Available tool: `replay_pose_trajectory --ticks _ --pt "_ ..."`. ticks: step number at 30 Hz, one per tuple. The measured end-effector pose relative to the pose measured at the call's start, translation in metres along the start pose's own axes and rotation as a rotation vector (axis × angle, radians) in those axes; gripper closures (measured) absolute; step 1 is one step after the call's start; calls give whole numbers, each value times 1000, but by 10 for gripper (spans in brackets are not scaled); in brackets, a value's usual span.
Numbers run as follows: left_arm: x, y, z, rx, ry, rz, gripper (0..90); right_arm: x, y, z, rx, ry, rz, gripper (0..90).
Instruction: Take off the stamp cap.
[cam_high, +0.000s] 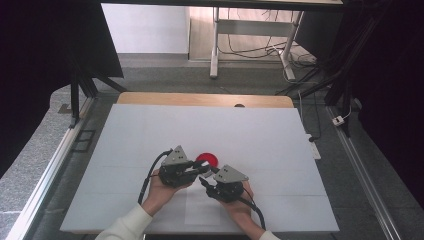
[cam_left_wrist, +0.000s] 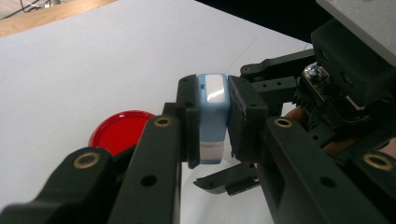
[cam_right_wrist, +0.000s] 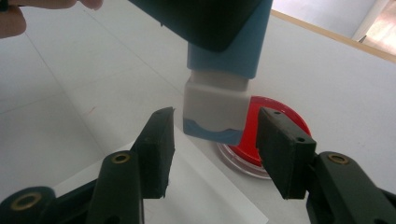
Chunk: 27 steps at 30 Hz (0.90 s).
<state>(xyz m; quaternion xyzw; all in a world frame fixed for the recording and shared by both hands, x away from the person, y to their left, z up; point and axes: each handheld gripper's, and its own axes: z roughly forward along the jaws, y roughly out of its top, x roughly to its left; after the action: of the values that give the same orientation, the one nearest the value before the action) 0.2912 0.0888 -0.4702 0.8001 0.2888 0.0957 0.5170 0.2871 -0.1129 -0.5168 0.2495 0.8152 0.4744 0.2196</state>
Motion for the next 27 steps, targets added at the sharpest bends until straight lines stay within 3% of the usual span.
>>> replay_pose_trajectory --ticks 27 --pt "1 -1 0 -1 15 -4 757 3 4 5 14 -11 -32 624"
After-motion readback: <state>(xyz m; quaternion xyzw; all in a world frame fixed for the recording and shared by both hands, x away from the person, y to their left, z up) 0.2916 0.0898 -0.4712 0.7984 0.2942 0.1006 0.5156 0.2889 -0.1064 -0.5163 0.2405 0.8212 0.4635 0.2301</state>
